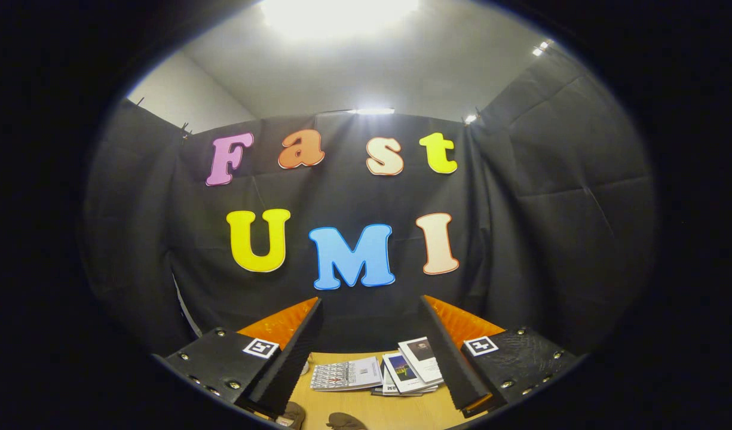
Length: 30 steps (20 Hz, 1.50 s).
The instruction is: Open the storage box then place both shoes into the box .Put the left shoe in first, then the right shoe, with the right side of both shoes facing outward in a uniform manner.
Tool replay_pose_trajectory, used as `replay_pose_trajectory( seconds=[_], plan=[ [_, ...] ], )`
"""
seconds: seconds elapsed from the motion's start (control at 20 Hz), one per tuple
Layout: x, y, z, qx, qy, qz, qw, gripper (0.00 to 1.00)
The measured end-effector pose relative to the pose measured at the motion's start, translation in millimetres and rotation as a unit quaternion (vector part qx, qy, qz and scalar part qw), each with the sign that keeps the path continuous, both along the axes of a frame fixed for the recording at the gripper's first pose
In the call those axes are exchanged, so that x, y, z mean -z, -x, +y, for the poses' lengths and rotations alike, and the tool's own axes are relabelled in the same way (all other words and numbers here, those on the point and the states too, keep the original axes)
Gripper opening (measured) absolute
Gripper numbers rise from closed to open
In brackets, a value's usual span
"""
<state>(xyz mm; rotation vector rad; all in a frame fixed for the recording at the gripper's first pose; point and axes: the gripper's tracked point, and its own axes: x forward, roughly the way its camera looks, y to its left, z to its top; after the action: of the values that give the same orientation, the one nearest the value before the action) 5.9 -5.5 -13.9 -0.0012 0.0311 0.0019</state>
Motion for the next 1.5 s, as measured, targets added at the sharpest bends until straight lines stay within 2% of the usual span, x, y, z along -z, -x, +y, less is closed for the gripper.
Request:
replay_pose_trajectory(
  seconds=[0.35, 0.85, 1.25, 1.5],
  plan=[
    [6.3, -5.7, -3.6, 0.003, -0.003, 0.006, 1.000, 0.97],
    [75.9, -18.8, 26.0, -0.035, -0.021, 0.089, 0.995, 0.97],
    [154.6, -22.4, 70.3, -0.080, -0.025, 0.172, 0.981, 0.97],
    [211.5, -10.8, 119.9, -0.148, -0.070, 0.233, 0.959, 0.97]
  ],
)
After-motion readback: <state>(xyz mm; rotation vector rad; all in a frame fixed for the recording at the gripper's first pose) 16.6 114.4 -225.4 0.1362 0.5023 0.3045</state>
